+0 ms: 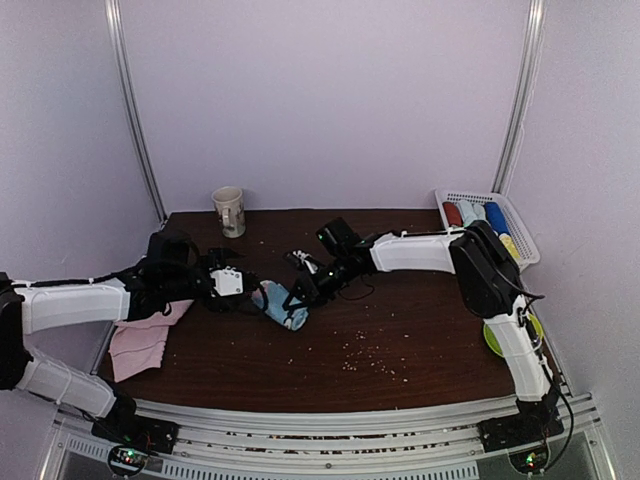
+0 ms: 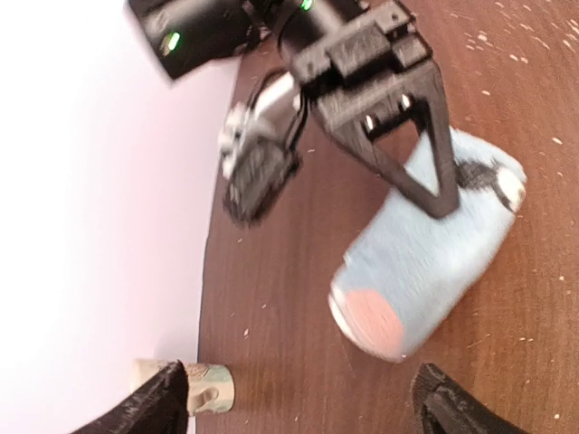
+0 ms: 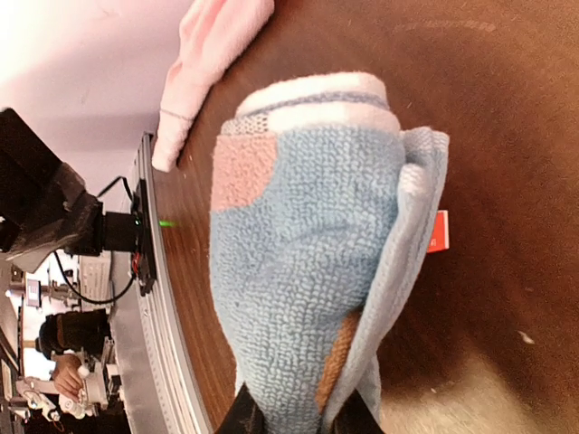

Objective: Roll the towels
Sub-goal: Pick up the towel from the center of the board, then place the towel in the bin.

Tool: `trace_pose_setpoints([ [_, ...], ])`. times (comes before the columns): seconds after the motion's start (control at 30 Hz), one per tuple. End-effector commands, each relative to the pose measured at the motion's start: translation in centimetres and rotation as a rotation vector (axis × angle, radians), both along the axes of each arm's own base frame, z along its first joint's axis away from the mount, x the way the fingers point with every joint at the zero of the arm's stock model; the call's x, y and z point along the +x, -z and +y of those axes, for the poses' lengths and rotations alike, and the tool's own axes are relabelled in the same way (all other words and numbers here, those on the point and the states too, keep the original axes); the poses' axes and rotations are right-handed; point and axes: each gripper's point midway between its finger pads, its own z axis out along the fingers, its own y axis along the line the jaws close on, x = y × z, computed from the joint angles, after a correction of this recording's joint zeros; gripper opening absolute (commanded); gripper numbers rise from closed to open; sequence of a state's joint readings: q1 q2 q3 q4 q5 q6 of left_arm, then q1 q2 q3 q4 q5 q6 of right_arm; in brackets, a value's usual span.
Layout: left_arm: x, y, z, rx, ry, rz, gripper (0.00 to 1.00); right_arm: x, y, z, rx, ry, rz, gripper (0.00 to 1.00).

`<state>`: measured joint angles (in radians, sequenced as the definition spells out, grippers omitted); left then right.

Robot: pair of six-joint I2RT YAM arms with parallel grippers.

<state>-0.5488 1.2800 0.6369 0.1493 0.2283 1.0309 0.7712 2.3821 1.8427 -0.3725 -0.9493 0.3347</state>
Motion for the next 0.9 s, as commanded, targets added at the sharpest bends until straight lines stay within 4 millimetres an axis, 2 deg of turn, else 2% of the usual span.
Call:
trace_pose_setpoints([
  [0.0,0.2,-1.2,1.9,-0.119,-0.081,0.128,0.93,5.1,-8.4,-3.0,0.121,0.136,-0.172,0.0],
  [0.2,-0.1,-0.4,4.8,-0.167,-0.187,0.227,0.96,9.9,-13.7,-10.8,0.158,0.331,-0.271,0.0],
  [0.33,-0.3,1.0,6.1,-0.155,-0.271,0.277,0.97,12.9,-16.9,-17.9,0.109,0.514,-0.38,0.0],
  [0.47,-1.0,2.6,6.8,-0.136,-0.298,0.324,0.98,14.4,-19.0,-25.7,-0.008,0.687,-0.489,0.0],
  [0.6,-1.3,3.5,7.4,-0.119,-0.33,0.356,0.98,14.3,-20.2,-33.1,-0.091,0.841,-0.558,0.0],
  [0.7,-1.3,3.5,7.6,-0.122,-0.345,0.357,0.98,14.1,-19.9,-38.5,-0.145,0.96,-0.577,0.0],
  [0.87,-1.2,3.4,7.7,-0.125,-0.353,0.355,0.98,14.1,-19.2,-44.2,-0.283,1.073,-0.6,0.0],
])
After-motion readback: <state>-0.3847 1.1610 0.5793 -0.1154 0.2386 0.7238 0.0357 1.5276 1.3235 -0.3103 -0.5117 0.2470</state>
